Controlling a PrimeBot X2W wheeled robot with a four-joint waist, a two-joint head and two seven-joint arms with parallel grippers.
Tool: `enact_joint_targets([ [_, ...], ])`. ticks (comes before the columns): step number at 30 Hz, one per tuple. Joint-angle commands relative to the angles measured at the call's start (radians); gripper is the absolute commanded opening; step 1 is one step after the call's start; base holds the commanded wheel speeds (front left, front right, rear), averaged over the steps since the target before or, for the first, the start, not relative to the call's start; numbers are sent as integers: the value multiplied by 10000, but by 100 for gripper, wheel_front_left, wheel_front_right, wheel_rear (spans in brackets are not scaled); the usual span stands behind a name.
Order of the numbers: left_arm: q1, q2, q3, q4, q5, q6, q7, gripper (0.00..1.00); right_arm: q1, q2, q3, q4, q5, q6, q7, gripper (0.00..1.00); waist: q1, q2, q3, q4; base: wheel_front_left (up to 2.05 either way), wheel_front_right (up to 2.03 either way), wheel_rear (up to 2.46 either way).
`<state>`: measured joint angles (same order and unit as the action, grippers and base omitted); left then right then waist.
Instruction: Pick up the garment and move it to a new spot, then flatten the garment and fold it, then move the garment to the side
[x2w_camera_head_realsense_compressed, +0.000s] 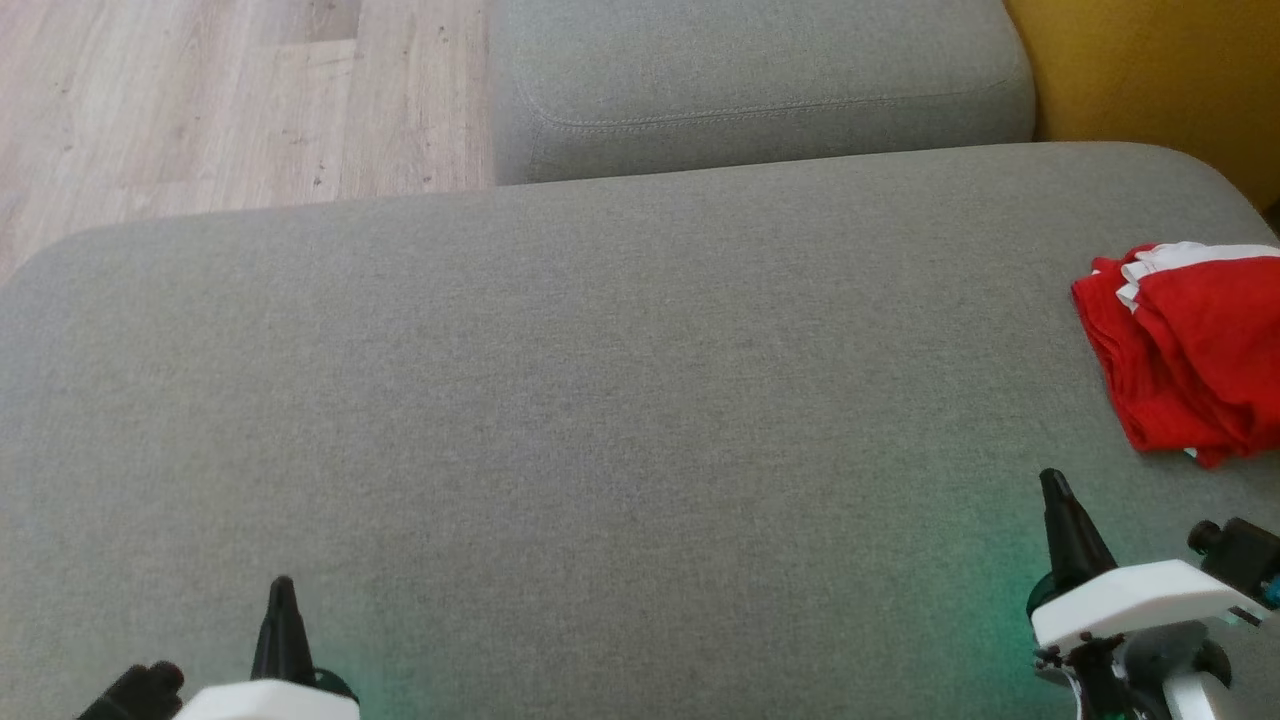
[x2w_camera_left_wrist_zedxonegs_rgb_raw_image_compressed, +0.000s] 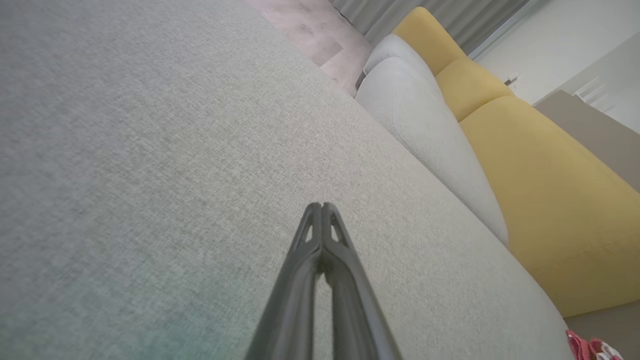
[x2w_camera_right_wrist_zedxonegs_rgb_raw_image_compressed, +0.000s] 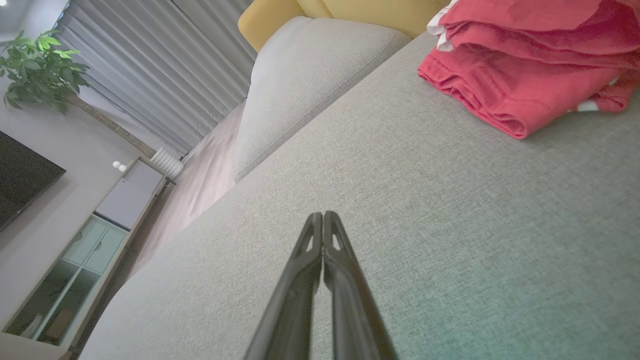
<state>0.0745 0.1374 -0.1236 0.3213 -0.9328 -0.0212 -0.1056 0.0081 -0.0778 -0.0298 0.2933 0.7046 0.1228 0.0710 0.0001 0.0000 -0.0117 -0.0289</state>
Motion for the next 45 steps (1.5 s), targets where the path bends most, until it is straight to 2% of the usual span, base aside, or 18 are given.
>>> enact_joint_targets([
  [1,-562,31,344,-320,-254,-80,60,0,-511,-28,-5,-371,354,37,25,0,0,0,3,7,0,0,0],
  [45,-1332,-517,1585,-586,-4201,-697,1359,0,-906,156,-515,-440,5631,62,268,0,0,0,91,178,0,0,0],
])
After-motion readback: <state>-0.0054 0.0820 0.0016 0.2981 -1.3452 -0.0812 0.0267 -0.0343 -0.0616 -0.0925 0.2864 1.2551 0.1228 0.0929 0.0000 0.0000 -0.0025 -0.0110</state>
